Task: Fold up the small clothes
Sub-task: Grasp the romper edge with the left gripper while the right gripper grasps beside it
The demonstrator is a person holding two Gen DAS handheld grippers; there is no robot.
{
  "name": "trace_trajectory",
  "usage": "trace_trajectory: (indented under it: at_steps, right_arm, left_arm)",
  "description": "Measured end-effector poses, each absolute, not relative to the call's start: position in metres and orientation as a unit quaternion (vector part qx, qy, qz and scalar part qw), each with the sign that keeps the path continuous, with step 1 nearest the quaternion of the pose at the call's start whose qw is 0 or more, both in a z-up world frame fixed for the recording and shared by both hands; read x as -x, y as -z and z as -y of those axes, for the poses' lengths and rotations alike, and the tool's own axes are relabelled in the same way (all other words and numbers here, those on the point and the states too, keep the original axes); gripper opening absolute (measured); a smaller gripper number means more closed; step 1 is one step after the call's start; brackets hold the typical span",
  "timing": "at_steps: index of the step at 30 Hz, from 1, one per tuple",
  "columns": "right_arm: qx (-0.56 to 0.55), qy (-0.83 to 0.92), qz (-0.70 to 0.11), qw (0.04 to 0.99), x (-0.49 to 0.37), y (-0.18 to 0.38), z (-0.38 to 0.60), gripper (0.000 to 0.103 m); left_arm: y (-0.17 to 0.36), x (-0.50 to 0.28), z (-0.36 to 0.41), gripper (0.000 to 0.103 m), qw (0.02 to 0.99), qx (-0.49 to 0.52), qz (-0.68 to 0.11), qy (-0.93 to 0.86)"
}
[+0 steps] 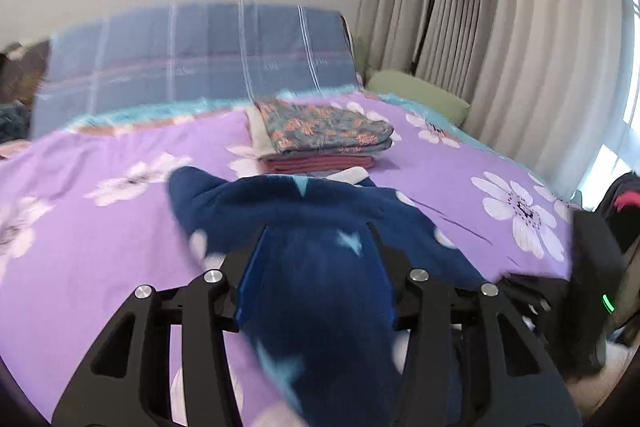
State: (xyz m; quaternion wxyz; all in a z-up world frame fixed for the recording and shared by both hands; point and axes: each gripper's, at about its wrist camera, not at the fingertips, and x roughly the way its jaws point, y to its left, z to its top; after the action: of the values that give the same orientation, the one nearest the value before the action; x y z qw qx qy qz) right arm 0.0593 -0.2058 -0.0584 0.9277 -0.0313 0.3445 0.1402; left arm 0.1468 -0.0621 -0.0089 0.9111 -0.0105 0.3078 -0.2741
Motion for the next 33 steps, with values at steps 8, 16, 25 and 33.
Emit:
trace_trajectory:
  at_steps: [8, 16, 25, 33]
  right_arm:
    - [0.018, -0.141, -0.345, 0.928, -0.062, 0.059, 0.210, 0.040]
    - [0.024, -0.137, -0.338, 0.931, -0.060, 0.061, 0.208, 0.040]
    - [0.035, -0.132, -0.339, 0.931, -0.059, 0.060, 0.206, 0.040]
    - [0.035, -0.131, -0.337, 0.932, -0.059, 0.061, 0.204, 0.040]
  left_arm:
    - [0.068, -0.193, 0.095, 0.049, 0.894, -0.034, -0.359, 0.267]
    - [0.070, -0.195, 0.080, 0.052, 0.890, -0.016, -0.334, 0.309]
    - [0.047, -0.199, 0.086, 0.028, 0.886, -0.030, -0.359, 0.291]
    - [0.070, -0.251, 0.087, 0.005, 0.871, -0.101, -0.415, 0.245]
